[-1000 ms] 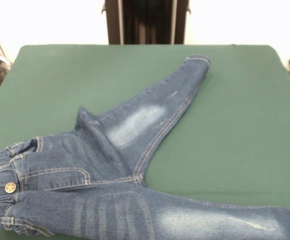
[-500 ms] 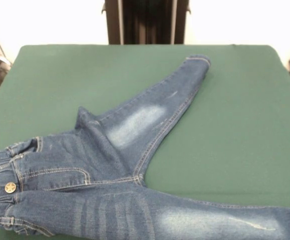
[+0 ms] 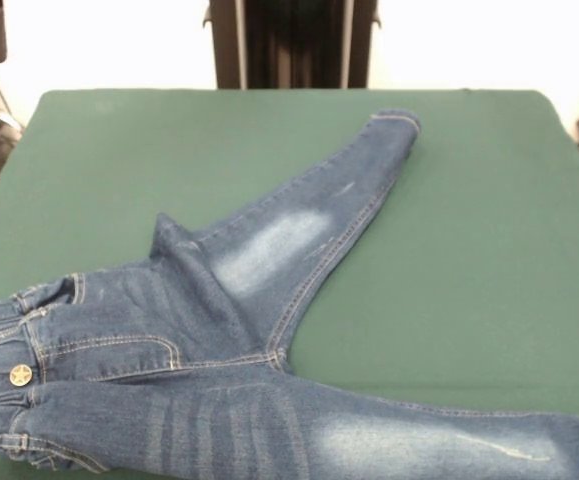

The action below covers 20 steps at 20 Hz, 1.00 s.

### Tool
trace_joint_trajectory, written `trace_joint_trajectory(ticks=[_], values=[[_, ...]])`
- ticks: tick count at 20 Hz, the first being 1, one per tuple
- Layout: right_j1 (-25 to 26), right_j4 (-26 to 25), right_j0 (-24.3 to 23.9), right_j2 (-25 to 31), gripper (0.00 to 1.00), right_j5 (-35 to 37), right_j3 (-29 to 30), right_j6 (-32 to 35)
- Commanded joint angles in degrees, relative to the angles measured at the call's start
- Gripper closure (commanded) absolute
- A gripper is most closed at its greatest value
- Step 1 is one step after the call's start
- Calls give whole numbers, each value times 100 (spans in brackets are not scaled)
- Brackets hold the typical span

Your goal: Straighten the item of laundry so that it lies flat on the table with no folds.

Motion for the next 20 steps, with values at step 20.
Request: trace_joint_trajectory(ticks=[20], values=[[883,878,718,-649,0,97,835,2062]])
